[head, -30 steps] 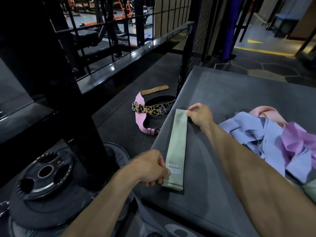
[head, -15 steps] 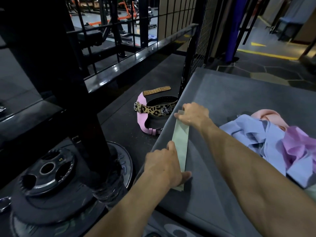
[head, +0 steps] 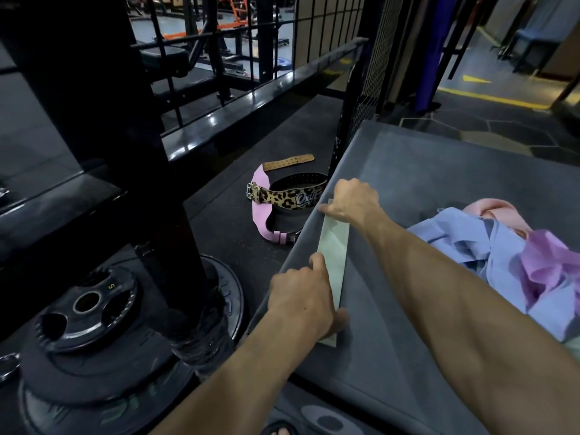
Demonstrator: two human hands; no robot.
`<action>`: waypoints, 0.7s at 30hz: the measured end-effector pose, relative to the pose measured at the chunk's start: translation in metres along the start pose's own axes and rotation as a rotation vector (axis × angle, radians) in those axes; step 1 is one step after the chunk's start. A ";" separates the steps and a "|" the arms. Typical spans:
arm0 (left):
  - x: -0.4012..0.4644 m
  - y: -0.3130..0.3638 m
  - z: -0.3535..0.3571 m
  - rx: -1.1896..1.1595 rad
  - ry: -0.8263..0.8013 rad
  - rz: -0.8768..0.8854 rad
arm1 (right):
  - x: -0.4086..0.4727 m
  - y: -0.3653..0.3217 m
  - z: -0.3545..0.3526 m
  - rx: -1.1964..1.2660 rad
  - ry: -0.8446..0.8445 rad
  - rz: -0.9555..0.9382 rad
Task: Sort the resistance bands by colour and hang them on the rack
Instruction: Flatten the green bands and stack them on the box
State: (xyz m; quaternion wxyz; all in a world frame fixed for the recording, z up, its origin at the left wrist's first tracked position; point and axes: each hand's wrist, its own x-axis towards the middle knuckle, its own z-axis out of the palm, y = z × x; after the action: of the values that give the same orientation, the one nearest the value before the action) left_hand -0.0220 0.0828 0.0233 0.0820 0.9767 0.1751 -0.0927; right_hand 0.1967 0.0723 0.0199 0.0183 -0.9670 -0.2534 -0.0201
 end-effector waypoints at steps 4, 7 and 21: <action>0.001 0.000 0.000 0.025 0.007 0.014 | -0.002 -0.002 -0.001 -0.011 0.039 -0.004; 0.001 -0.001 -0.001 0.020 0.007 0.021 | -0.004 0.000 -0.002 0.007 0.032 0.000; -0.006 -0.004 -0.010 0.043 0.005 0.056 | -0.004 0.007 -0.003 0.089 -0.012 -0.002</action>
State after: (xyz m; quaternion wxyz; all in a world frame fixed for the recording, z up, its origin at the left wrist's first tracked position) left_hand -0.0275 0.0869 0.0337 0.0633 0.9830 0.1459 -0.0916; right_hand 0.1963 0.0637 0.0220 0.0599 -0.9651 -0.2550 -0.0031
